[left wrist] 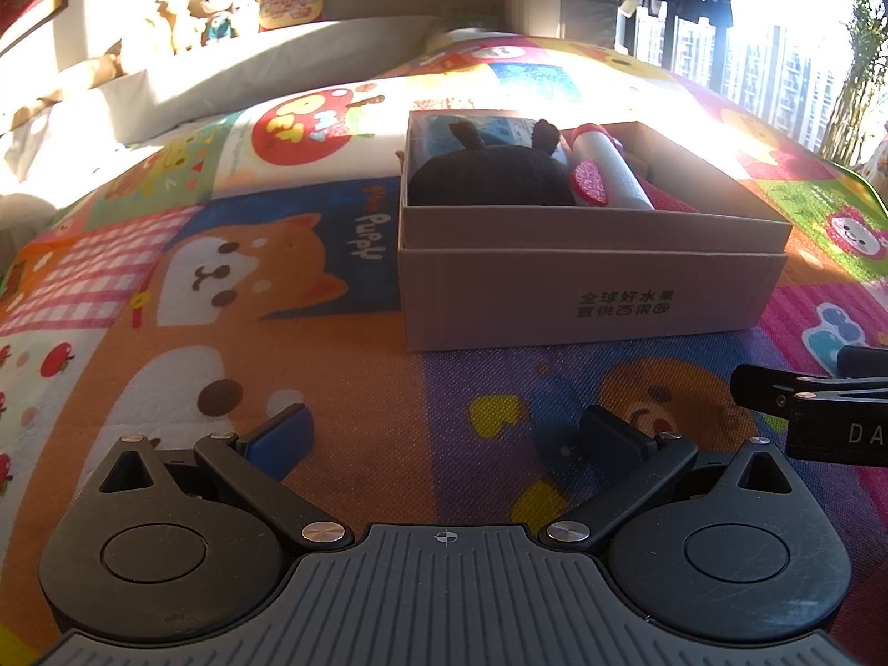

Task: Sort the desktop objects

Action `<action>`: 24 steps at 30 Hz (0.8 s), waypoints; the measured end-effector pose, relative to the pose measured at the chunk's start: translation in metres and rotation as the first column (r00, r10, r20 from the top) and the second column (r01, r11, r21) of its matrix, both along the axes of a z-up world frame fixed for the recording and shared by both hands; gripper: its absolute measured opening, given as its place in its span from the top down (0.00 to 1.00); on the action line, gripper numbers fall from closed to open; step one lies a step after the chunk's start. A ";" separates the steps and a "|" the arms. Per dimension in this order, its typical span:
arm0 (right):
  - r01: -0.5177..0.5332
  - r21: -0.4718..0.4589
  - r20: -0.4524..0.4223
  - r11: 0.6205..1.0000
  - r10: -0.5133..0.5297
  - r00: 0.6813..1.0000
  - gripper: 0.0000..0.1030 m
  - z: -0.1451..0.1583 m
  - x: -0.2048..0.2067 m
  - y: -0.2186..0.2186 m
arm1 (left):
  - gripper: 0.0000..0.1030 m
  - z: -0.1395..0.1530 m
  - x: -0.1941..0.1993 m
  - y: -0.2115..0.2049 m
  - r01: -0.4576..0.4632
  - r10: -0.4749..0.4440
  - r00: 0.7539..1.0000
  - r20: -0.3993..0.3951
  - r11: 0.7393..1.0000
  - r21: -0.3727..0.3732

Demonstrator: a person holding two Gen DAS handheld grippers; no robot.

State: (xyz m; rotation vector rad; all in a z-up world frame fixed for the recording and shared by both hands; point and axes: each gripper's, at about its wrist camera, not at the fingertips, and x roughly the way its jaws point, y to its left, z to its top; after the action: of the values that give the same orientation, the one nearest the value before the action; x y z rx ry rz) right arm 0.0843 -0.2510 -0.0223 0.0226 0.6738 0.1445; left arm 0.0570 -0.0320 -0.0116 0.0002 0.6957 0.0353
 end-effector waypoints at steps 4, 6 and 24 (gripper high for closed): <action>-0.032 0.014 0.002 0.999 0.032 0.999 0.00 0.000 -0.002 -0.004 | 0.00 0.000 0.000 0.000 0.000 0.000 1.000 -0.002 1.000 -0.001; -0.054 0.003 -0.001 0.999 0.054 0.999 0.00 0.000 -0.003 -0.004 | 0.00 0.000 0.001 0.000 0.003 -0.003 1.000 -0.006 1.000 0.001; -0.067 -0.063 -0.009 0.996 0.066 0.998 0.00 -0.001 -0.003 0.005 | 0.00 0.004 -0.003 0.000 -0.009 0.008 0.999 -0.043 1.000 -0.012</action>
State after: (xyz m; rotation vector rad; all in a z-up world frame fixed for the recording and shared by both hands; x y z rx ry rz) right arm 0.0814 -0.2459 -0.0237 -0.0599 0.6856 0.1871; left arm 0.0542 -0.0317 -0.0081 -0.0138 0.7386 0.0391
